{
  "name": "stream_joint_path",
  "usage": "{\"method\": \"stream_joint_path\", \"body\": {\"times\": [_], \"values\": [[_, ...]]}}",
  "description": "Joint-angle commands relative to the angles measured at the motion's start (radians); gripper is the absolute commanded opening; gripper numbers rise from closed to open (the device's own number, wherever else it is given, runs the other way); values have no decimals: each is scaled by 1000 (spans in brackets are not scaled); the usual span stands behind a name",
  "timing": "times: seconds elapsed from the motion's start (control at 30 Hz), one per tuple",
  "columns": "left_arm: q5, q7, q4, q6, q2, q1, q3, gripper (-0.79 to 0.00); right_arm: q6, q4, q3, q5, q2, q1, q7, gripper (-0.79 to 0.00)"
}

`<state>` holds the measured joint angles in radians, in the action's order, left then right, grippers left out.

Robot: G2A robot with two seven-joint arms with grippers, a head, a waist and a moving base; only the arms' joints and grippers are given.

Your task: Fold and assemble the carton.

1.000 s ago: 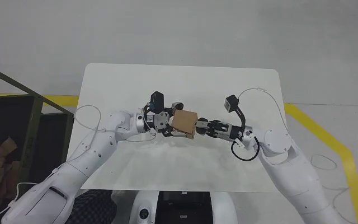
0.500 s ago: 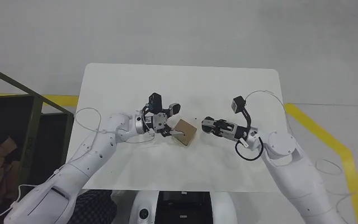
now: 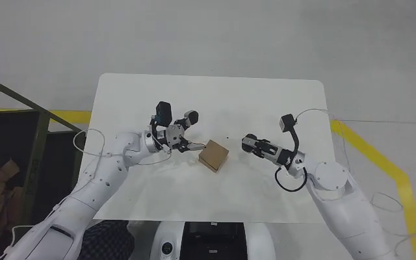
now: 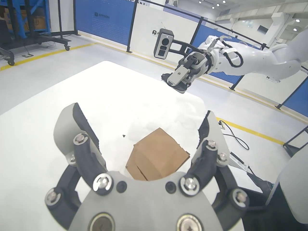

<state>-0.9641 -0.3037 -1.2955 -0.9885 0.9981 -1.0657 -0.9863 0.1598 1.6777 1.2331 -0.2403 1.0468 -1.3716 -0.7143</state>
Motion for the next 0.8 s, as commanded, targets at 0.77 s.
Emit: {"method": "stream_joint_path", "body": {"times": [0.77], "values": [[87,165,90,106,8,87,-103,0,112,-121,233,321,-16,35,343,-785]]}}
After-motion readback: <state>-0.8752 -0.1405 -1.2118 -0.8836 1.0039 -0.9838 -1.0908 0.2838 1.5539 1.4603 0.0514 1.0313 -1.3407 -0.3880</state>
